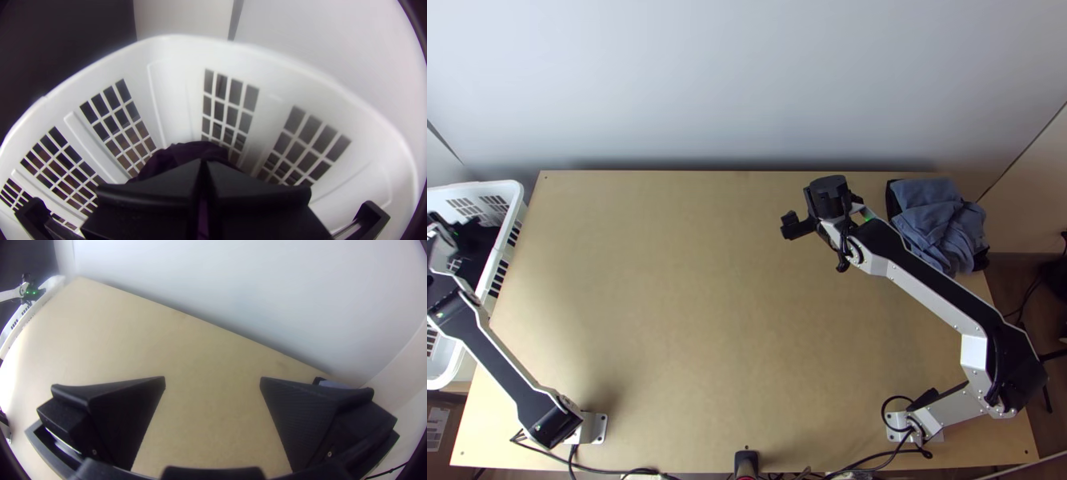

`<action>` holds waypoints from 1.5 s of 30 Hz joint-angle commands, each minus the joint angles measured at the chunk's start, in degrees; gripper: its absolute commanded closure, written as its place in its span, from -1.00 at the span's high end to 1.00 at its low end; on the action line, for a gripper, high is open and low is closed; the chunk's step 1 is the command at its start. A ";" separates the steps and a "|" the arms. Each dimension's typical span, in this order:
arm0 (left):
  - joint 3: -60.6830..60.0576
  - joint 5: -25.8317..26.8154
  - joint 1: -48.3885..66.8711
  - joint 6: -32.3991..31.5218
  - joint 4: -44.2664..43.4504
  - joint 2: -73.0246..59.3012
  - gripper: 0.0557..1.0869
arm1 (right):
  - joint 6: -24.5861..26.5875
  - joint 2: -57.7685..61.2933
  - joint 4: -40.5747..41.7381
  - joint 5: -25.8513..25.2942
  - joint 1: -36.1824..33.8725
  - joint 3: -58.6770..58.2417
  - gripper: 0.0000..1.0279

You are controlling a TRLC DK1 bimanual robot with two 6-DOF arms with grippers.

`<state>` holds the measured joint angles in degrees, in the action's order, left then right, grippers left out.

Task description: Fold the t-shirt

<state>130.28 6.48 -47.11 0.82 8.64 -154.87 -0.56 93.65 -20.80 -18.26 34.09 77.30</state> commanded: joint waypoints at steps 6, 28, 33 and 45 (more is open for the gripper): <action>-2.31 10.48 2.38 1.73 23.26 21.27 -0.92 | 0.03 -0.04 1.29 -0.37 0.02 1.54 0.93; -12.59 13.47 19.34 8.06 36.71 51.33 -0.92 | 1.17 -1.71 1.29 -0.37 -2.18 0.22 0.93; -19.98 13.03 28.39 9.02 37.85 59.24 -0.92 | -1.64 -2.59 3.92 -0.37 -3.59 -4.70 0.93; -28.24 0.20 58.19 5.33 35.83 63.37 -0.92 | -10.96 -6.81 12.10 -0.37 -8.77 -20.87 0.93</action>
<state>106.50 12.80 -4.27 7.94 46.22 -93.03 -6.85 88.79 -10.94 -18.63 28.38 64.14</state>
